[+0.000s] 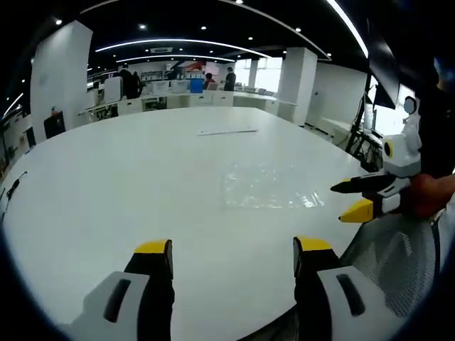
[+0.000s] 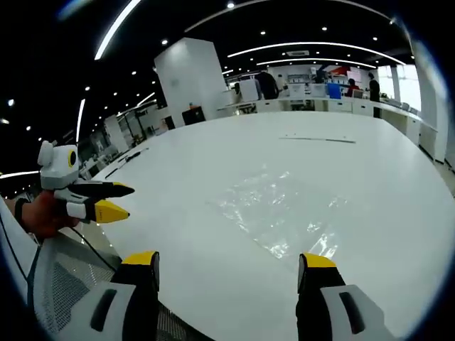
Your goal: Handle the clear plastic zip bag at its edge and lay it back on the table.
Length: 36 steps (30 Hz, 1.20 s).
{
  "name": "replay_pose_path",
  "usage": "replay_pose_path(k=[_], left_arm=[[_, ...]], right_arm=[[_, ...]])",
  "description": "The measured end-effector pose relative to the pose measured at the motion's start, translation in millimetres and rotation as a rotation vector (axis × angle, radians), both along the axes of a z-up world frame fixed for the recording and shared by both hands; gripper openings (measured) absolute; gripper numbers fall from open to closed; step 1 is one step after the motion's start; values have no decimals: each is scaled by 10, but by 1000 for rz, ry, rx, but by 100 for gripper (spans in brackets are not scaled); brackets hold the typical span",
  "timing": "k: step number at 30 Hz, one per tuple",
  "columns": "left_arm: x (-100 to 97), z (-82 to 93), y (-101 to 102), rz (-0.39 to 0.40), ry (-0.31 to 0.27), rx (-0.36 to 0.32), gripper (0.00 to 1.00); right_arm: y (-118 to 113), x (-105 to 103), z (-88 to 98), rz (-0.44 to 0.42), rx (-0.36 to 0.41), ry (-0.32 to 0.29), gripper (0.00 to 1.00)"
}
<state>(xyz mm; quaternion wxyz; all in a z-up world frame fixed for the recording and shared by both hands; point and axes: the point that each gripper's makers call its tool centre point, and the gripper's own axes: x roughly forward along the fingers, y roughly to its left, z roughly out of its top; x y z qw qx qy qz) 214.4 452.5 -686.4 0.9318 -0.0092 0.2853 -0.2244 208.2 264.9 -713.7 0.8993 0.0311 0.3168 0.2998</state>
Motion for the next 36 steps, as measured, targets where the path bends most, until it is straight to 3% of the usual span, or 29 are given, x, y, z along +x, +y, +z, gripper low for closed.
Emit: replay_pose_path(k=[36], left_arm=[[-12, -33, -13, -13, 7, 3, 64]], right_arm=[[31, -32, 23, 10, -6, 2, 79]])
